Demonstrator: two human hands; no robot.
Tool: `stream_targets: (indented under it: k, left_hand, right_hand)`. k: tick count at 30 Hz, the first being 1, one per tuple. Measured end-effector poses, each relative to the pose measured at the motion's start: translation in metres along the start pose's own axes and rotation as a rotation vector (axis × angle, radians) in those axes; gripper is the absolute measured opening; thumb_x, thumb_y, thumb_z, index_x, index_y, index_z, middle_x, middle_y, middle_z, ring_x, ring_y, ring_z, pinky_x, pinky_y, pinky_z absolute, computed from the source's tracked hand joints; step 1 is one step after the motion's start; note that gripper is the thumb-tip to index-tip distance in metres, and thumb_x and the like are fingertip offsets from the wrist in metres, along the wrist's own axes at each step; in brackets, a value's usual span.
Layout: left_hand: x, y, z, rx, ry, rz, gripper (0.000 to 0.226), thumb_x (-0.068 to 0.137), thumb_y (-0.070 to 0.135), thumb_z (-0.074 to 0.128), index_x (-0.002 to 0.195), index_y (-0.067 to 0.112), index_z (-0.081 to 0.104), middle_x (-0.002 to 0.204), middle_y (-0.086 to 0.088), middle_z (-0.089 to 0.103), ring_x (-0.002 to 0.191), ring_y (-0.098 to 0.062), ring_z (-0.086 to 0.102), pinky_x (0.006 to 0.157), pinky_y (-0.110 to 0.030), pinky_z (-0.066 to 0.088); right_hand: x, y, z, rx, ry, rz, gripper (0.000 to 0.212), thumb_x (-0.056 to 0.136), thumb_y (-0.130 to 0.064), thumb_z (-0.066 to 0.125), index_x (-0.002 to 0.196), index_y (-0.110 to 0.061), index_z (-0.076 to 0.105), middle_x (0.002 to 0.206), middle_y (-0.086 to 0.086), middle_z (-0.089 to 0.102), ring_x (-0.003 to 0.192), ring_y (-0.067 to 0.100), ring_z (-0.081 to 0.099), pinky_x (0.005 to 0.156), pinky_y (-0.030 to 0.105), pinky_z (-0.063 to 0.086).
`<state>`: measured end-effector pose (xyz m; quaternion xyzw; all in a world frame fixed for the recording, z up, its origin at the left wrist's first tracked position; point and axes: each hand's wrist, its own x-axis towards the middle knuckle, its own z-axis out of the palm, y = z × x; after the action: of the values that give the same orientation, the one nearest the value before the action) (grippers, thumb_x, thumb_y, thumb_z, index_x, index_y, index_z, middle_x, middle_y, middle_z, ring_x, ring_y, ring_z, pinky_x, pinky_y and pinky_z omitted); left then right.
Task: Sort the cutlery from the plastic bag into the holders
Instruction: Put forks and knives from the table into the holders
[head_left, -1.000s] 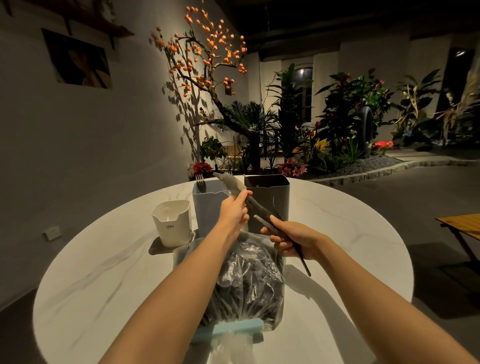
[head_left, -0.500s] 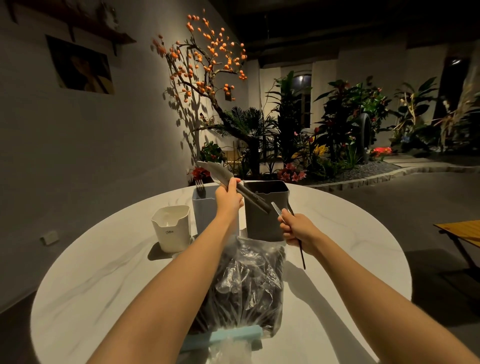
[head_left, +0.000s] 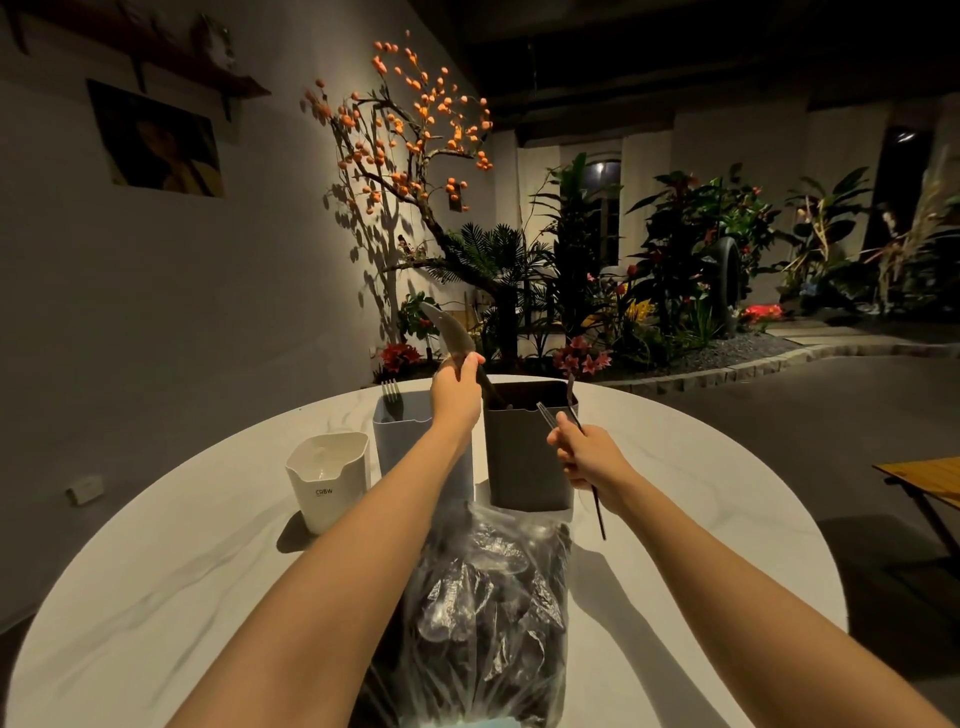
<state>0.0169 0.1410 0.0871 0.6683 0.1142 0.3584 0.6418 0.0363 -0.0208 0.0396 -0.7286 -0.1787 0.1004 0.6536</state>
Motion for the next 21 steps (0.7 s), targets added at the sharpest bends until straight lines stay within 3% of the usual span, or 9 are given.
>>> stream_targets:
  k: [4,8,10,14,18,21]
  left_hand:
    - [0.002,-0.014,0.001,0.211,-0.084,0.030,0.028,0.102,0.024,0.046,0.119,0.008,0.061,0.103,-0.006,0.061,0.093,-0.017,0.052,0.079,-0.028,0.039]
    - [0.001,-0.021,0.000,0.309,-0.118,0.054,0.034,0.099,0.023,0.053,0.128,0.006,0.058,0.107,-0.008,0.064,0.096,-0.013,0.053,0.082,-0.025,0.042]
    - [0.000,-0.019,-0.003,0.332,-0.112,0.068,0.036,0.096,0.024,0.058,0.129,0.008,0.056,0.094,-0.004,0.060,0.091,-0.013,0.054,0.084,-0.027,0.044]
    - [-0.005,-0.017,-0.009,0.330,-0.116,0.078,0.031,0.092,0.023,0.064,0.118,0.012,0.052,0.069,0.002,0.047,0.067,-0.008,0.048,0.076,-0.026,0.043]
    - [-0.014,-0.011,-0.018,0.273,-0.127,0.110,0.018,0.092,0.029,0.065,0.098,0.014,0.059,0.077,-0.002,0.055,0.072,-0.010,0.051,0.071,-0.022,0.042]
    - [-0.024,-0.004,-0.024,0.270,-0.207,0.149,0.025,0.092,0.036,0.063,0.082,0.013,0.069,0.075,0.002,0.063,0.072,-0.003,0.053,0.066,-0.014,0.040]
  right_hand:
    - [0.005,0.004,0.005,-0.015,-0.030,-0.006,0.039,0.104,-0.037,0.034,0.080,-0.012,0.053,0.058,-0.001,0.040,0.051,0.009,0.034,0.045,0.017,0.028]
    - [0.006,0.003,0.014,-0.008,-0.070,0.007,0.040,0.104,-0.038,0.034,0.077,-0.013,0.050,0.058,-0.001,0.040,0.051,0.010,0.033,0.045,0.017,0.028]
    - [0.006,0.001,0.017,-0.007,-0.080,0.004,0.040,0.104,-0.038,0.034,0.076,-0.013,0.049,0.058,-0.001,0.039,0.051,0.010,0.032,0.045,0.018,0.027]
    - [0.003,-0.002,0.020,-0.015,-0.101,-0.017,0.039,0.104,-0.038,0.034,0.077,-0.012,0.049,0.058,-0.002,0.038,0.049,0.009,0.031,0.044,0.017,0.026]
    - [0.000,-0.006,0.028,-0.044,-0.122,-0.069,0.038,0.104,-0.035,0.035,0.075,-0.012,0.045,0.058,-0.002,0.036,0.048,0.007,0.029,0.042,0.016,0.024]
    - [-0.001,-0.006,0.040,-0.125,-0.115,-0.138,0.036,0.104,-0.031,0.036,0.074,-0.013,0.043,0.058,-0.002,0.037,0.049,0.008,0.031,0.043,0.020,0.025]
